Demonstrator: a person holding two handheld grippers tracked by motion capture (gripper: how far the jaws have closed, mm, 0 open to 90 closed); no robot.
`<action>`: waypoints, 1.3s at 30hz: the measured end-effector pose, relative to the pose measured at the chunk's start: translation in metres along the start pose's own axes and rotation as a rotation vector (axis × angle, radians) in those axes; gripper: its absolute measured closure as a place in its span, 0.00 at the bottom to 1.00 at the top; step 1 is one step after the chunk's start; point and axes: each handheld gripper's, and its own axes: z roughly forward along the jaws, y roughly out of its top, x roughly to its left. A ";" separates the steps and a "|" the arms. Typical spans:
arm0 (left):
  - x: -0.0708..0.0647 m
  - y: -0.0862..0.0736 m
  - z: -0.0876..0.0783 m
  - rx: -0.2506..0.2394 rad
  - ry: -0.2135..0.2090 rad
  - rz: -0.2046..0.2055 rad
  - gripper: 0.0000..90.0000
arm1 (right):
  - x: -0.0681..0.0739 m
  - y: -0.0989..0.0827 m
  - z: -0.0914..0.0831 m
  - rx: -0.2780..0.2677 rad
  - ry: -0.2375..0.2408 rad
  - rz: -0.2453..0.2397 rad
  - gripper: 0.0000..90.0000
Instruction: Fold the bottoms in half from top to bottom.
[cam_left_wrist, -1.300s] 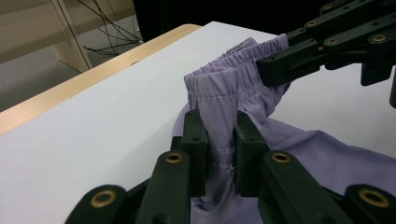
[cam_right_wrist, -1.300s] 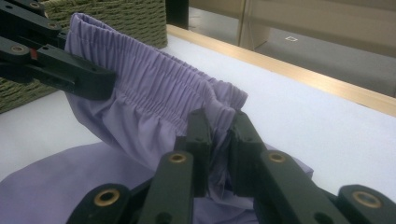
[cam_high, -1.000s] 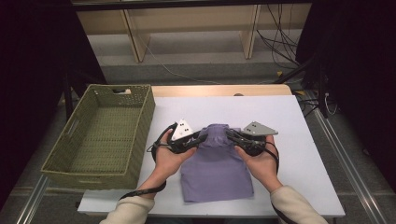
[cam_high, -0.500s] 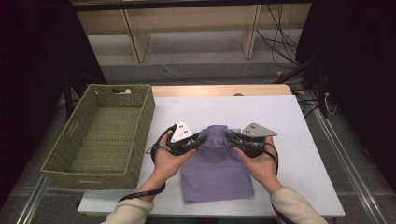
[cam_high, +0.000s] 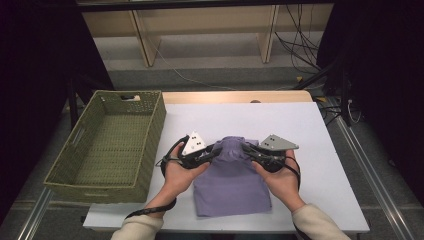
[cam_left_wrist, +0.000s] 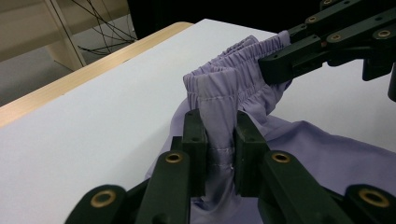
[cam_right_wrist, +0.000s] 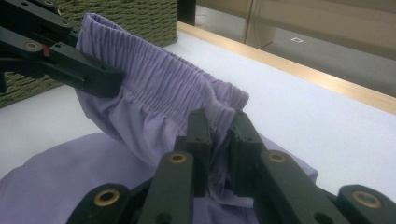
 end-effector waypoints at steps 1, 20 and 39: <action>0.000 0.000 0.000 0.004 -0.002 0.004 0.86 | 0.001 0.000 0.000 0.001 0.001 0.005 0.90; -0.007 -0.004 -0.003 0.018 -0.022 0.015 0.86 | 0.004 -0.006 -0.007 0.012 0.016 -0.008 0.90; -0.013 -0.010 -0.002 0.048 -0.041 0.019 0.86 | 0.006 -0.012 -0.012 0.050 0.041 -0.012 0.90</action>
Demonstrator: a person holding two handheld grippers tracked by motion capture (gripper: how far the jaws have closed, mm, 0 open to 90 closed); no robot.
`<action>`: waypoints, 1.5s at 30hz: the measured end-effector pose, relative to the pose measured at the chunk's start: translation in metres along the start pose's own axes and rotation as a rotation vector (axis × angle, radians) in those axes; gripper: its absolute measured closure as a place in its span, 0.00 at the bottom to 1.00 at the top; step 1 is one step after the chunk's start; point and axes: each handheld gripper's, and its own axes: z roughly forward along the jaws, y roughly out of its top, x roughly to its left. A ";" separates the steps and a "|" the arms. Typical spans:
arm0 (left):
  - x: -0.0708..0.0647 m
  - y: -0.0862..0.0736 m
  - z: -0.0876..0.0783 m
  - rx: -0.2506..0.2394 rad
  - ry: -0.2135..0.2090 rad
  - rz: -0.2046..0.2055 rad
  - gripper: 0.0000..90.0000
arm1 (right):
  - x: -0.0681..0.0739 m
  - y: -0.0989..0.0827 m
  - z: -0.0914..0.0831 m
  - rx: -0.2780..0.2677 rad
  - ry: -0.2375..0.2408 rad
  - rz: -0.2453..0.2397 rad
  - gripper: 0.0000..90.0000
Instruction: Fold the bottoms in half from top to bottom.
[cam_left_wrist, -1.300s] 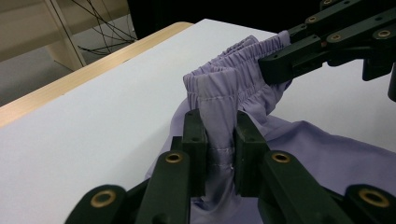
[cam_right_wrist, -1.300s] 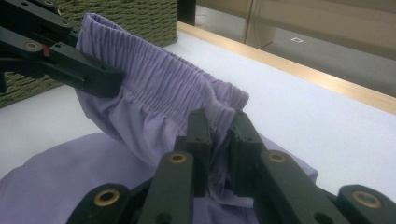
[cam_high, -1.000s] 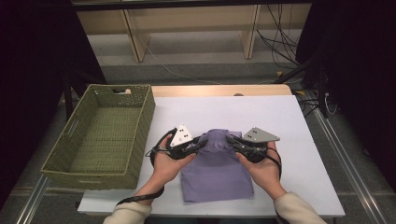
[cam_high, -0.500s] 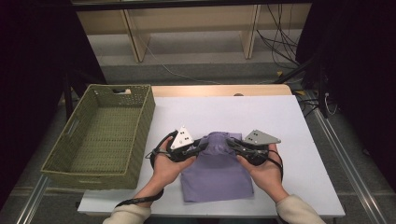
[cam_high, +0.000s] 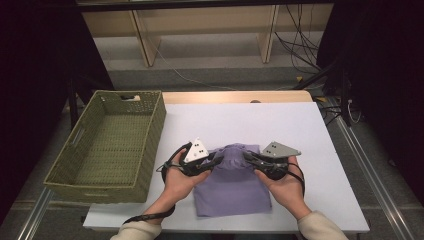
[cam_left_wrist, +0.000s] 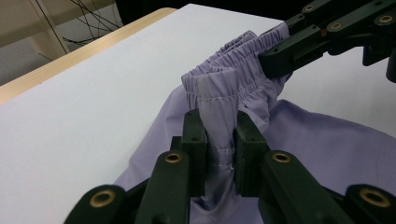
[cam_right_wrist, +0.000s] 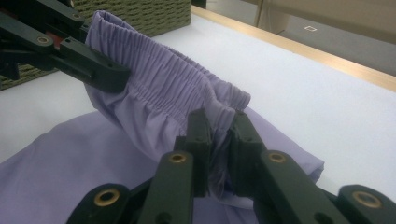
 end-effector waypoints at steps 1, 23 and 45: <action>0.000 0.000 0.000 0.000 -0.001 -0.003 0.86 | 0.000 0.000 0.000 0.000 0.001 0.003 0.90; -0.007 -0.007 0.004 0.056 -0.037 0.001 0.85 | 0.001 -0.008 -0.003 0.067 0.039 0.007 0.90; -0.013 -0.017 0.010 0.131 -0.073 -0.002 0.85 | 0.004 -0.018 0.000 0.152 0.089 0.014 0.89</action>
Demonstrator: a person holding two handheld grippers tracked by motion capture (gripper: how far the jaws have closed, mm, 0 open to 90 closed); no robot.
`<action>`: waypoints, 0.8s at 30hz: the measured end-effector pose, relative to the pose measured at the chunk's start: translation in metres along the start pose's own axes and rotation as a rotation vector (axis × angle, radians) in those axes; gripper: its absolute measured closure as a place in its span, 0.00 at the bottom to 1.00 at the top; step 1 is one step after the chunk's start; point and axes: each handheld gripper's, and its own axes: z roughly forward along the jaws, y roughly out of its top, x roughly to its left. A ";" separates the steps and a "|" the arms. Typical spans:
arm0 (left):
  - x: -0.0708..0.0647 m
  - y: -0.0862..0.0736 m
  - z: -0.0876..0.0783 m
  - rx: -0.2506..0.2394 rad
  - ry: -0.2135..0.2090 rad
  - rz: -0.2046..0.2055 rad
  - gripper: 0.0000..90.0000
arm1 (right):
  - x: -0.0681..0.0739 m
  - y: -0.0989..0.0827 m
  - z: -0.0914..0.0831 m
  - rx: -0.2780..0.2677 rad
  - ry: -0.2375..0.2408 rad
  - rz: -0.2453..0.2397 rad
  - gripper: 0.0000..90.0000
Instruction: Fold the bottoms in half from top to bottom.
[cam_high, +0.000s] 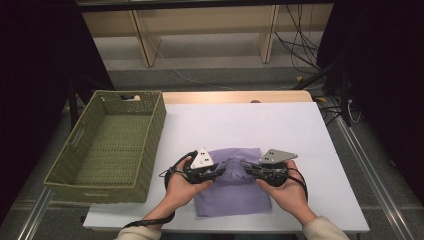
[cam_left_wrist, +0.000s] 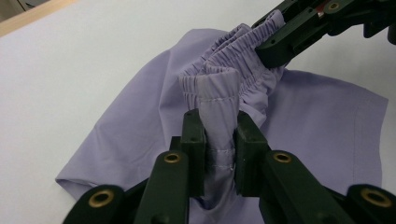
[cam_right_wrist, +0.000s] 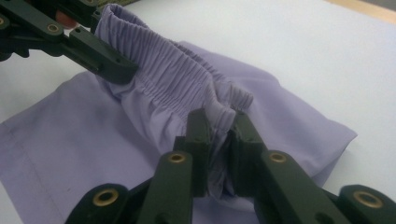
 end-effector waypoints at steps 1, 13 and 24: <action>0.000 0.000 0.000 0.006 -0.003 0.000 0.85 | 0.000 -0.001 0.000 0.008 0.004 0.005 0.89; -0.001 -0.005 0.002 0.049 -0.025 0.007 0.85 | 0.004 -0.006 0.002 0.064 0.035 -0.004 0.89; -0.004 -0.009 0.003 0.095 -0.059 0.025 0.84 | 0.008 -0.011 0.002 0.111 0.066 -0.016 0.89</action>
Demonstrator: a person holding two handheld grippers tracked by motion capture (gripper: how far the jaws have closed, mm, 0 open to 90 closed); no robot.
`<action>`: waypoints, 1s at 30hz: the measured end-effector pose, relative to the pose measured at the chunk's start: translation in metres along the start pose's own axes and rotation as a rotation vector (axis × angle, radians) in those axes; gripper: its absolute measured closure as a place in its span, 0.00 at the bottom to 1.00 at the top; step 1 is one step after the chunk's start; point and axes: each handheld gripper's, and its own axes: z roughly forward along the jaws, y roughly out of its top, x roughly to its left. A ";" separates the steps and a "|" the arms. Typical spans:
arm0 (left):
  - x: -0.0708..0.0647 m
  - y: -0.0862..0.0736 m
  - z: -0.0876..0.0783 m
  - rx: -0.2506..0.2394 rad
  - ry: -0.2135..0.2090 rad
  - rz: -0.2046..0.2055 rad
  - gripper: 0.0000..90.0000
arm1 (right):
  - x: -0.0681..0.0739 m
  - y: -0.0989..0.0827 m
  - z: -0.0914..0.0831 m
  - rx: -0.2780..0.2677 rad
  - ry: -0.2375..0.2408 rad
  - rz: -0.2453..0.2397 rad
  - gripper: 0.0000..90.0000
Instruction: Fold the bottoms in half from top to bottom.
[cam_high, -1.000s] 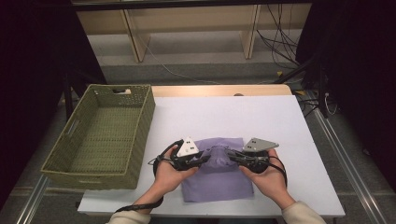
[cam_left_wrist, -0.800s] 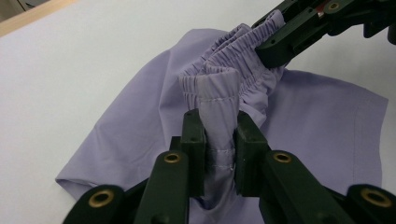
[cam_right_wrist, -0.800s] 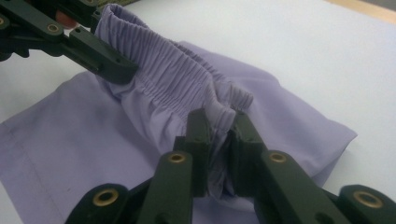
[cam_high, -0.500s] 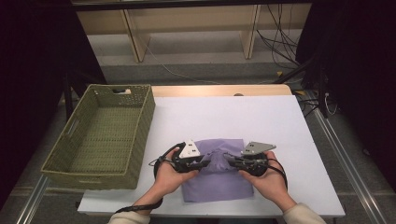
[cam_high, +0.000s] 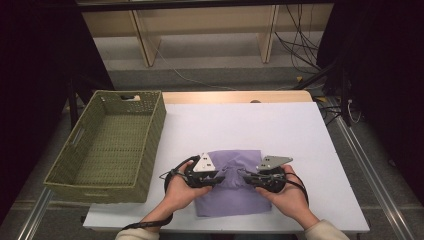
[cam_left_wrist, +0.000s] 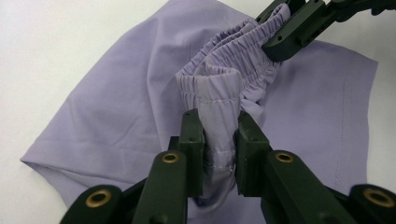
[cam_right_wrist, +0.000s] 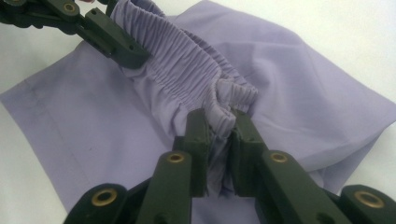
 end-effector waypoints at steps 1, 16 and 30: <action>-0.001 0.000 0.000 0.003 -0.003 -0.001 0.83 | 0.000 -0.001 0.000 0.001 0.000 -0.004 0.89; -0.007 -0.007 0.000 0.031 -0.048 0.021 0.79 | 0.005 -0.007 -0.001 0.042 0.011 -0.025 0.88; -0.014 -0.012 -0.004 0.048 -0.076 0.049 0.75 | 0.008 -0.018 -0.005 0.059 0.011 -0.028 0.81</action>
